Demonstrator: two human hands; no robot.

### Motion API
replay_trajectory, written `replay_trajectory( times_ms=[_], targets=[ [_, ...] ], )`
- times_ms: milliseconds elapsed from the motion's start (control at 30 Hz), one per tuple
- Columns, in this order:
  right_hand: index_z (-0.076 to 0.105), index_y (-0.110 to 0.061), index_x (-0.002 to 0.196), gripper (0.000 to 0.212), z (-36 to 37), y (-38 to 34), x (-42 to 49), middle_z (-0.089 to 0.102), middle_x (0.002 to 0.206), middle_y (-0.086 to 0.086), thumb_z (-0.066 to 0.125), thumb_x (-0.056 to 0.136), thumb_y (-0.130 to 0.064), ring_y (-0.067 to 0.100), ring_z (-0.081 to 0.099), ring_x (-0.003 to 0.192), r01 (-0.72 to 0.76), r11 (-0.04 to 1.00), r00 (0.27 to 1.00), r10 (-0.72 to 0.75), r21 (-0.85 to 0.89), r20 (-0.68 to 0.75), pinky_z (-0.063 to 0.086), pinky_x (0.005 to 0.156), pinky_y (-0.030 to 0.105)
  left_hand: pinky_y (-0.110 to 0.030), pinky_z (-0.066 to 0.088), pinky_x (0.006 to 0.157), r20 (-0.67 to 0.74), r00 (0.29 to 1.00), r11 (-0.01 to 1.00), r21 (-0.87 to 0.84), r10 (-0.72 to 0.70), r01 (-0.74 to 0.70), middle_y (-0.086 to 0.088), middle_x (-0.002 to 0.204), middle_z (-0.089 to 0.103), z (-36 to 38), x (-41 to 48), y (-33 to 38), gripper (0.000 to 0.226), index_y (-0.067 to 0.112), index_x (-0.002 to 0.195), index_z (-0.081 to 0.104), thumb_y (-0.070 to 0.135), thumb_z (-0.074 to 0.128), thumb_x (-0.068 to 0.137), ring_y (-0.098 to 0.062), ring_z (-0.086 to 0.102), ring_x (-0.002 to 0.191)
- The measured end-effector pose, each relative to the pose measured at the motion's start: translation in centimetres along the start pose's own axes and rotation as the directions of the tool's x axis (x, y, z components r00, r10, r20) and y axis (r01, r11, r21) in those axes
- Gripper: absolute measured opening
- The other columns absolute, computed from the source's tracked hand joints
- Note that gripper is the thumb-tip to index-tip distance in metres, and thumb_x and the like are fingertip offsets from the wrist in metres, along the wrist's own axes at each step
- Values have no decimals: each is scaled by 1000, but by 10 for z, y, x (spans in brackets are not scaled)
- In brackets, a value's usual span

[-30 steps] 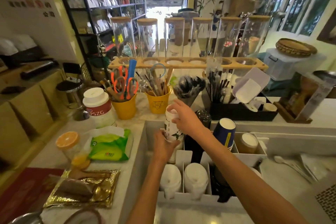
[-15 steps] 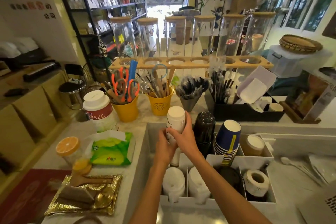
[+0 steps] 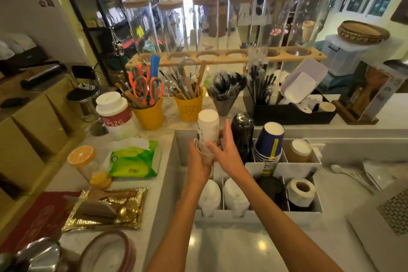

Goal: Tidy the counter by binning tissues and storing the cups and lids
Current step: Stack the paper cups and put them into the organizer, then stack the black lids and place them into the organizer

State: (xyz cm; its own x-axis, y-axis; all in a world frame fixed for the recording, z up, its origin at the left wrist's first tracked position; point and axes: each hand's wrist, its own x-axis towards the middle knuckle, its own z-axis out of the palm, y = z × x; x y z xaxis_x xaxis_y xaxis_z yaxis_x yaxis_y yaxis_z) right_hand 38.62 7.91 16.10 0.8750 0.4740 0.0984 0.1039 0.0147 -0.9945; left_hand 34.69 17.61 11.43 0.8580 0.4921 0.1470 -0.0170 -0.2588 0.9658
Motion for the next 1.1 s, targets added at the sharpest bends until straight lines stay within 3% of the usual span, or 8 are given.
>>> replay_trajectory(
  times_ms=[167,333,467,567,833,967,1033,1100],
  targets=[
    [55,-29,130,35,-52,29,-121,62,126,-15,57,95,-27,3,60,116,-42,994,998,36,-98,-58,52,94,21,-32,32,113,-89,996,961,277,29,-3,-3,153,39,4,-105,-36,54,20,149,31,24,54,100,-16,38,138],
    [69,-22,96,13,-98,123,-277,71,97,4,58,95,-17,25,68,90,-415,882,907,380,-225,-183,53,76,24,-24,34,108,223,934,914,359,-278,186,-4,139,54,11,-256,-100,36,15,134,52,21,56,99,-20,49,130],
    [48,-22,135,53,-99,185,-360,51,135,7,68,86,-23,23,53,119,-588,654,780,615,-476,-118,45,99,31,-30,24,117,454,759,810,564,-467,161,-9,150,42,25,-327,-137,49,9,146,40,24,52,101,-22,39,137],
    [20,-23,151,91,-79,207,-382,29,144,11,73,78,-40,29,34,129,-460,557,797,603,-691,-44,32,111,37,-34,32,113,492,719,792,595,-491,135,-17,136,52,40,-338,-136,36,8,134,55,10,48,98,-30,48,123],
    [34,-23,142,91,-100,208,-387,37,136,4,79,66,-44,21,34,125,-503,633,846,500,-588,-185,33,105,28,-38,48,104,491,659,822,336,-570,460,-20,127,61,80,-336,-118,29,2,127,58,10,50,100,-27,59,115],
    [38,-27,139,93,-135,197,-393,41,126,-2,77,61,-60,15,42,117,-546,700,835,501,-460,-228,38,102,28,-48,46,106,607,383,409,-102,-697,907,-18,135,59,104,-345,-102,43,8,134,52,37,39,105,-31,57,123],
    [38,-29,138,93,-145,190,-389,41,124,-5,73,60,-65,13,43,116,-516,714,852,486,-473,-196,39,102,27,-51,51,97,708,243,72,-262,-663,962,-24,132,62,118,-348,-90,53,7,127,62,47,39,102,-37,61,119],
    [36,-29,140,94,-157,183,-381,40,123,-7,69,60,-68,13,42,117,-487,706,855,507,-514,-112,38,103,27,-52,55,90,725,225,-37,-326,-651,945,-26,128,64,128,-345,-81,56,5,122,68,49,44,97,-41,65,113]
  ],
)
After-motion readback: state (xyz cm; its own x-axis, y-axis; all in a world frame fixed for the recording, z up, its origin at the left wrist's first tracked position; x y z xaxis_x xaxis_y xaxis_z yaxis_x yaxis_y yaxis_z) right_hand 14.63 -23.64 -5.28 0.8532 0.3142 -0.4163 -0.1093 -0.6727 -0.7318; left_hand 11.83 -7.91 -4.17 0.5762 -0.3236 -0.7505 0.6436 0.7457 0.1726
